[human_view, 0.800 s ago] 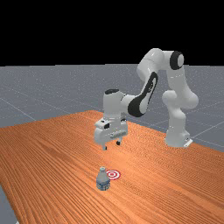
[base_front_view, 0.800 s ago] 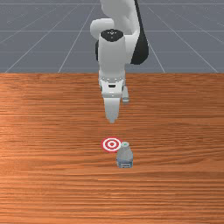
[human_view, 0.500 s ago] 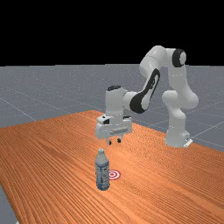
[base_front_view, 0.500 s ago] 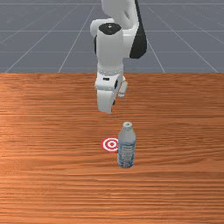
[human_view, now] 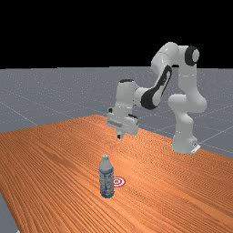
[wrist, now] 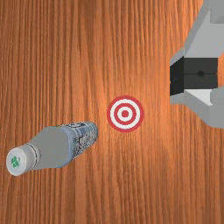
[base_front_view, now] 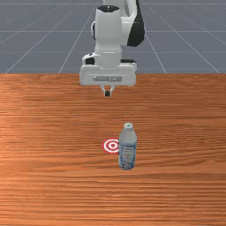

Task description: Pick up the bottle and put it on the marker

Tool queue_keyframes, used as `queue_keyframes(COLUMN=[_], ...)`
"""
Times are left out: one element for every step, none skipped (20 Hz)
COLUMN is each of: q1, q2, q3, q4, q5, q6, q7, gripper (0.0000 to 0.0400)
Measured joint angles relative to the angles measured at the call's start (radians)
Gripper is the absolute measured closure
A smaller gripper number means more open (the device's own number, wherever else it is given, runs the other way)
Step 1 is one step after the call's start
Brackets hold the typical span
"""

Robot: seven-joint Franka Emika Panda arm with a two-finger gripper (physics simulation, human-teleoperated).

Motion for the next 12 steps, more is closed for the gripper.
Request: queue_keyframes(q1=[0.002,0.004,0.006,0.007,0.008,0.009,0.012,0.016,0.02,0.024,0.028,0.031], q2=[0.001,0.003,0.006,0.009,0.014,0.021,0.03,0.039,0.055,0.076,0.103,0.13], q3=[-0.001,-0.002,-0.002,-0.003,-0.002,0.0,0.001,0.004,0.008,0.012,0.017,0.022], q4=[0.0,0.004,0.008,0.012,0.017,0.026,0.042,0.062,0.092,0.124,0.156,0.182], q5=[0.001,0.001,0.002,0.003,0.004,0.004,-0.002,-0.007,-0.01,-0.01,-0.008,-0.006], q6=[0.002,0.008,0.031,0.069,0.103,0.132,0.154,0.167,0.176,0.182,0.185,0.187], q7=[0.019,0.036,0.052,0.062,0.067,0.07,0.071,0.072,0.073,0.073,0.075,0.075], gripper=[0.0399,0.0399,0.04,0.0243,0.0148,0.009,0.0054,0.0033,0.002,0.0012,0.0007,0.0004])
